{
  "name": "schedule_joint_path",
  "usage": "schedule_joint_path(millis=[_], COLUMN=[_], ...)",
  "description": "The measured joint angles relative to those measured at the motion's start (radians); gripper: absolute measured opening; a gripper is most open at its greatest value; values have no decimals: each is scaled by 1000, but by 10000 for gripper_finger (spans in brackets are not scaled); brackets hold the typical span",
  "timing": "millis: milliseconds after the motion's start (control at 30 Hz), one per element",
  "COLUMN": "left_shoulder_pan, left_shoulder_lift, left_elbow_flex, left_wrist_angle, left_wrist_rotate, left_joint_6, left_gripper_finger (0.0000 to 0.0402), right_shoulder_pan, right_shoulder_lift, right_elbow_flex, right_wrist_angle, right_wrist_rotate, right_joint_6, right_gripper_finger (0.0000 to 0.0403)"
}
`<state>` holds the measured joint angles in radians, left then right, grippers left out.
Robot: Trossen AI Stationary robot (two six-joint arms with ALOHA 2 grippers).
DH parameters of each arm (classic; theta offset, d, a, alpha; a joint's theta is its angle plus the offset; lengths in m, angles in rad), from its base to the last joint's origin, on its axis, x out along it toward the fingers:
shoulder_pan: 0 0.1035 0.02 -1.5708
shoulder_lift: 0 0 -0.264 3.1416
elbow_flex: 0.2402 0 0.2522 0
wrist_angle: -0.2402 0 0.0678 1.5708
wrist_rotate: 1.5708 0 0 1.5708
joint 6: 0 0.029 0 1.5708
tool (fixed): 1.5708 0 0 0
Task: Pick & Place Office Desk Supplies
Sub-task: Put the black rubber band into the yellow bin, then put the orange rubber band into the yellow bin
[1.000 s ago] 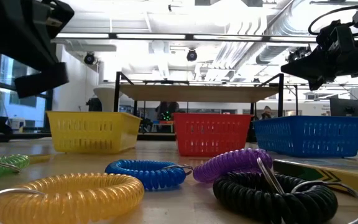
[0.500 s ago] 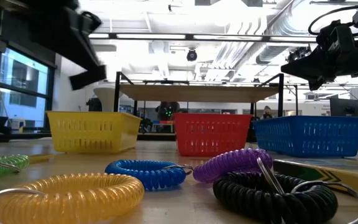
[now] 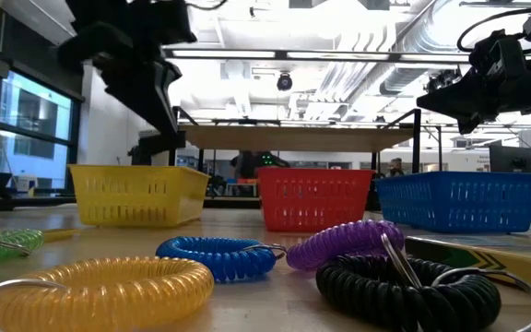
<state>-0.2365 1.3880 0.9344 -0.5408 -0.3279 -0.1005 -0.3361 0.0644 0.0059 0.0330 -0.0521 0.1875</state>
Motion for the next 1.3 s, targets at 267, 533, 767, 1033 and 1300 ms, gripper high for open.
schedule_joint_path(millis=[267,533,767,1033,1300], left_shoulder_pan=[81,168,196,196,196], left_shoulder_lift=[0,0,0,0,1], left_elbow_flex=[-56,-82,-82,-82,-82], left_wrist_angle=[11,92,94,94,94], left_wrist_rotate=[28,132,159,164,164], left_joint_6=[19,112,128,131,131], left_gripper_finger=[0,1,18,43,54], right_shoulder_pan=[0,0,0,0,0], right_shoulder_lift=[0,0,0,0,0], right_elbow_flex=[0,0,0,0,0], right_wrist_angle=[0,0,0,0,0], right_wrist_rotate=[0,0,0,0,0], right_joint_6=[0,0,0,0,0], right_gripper_finger=[2,2,2,2,2])
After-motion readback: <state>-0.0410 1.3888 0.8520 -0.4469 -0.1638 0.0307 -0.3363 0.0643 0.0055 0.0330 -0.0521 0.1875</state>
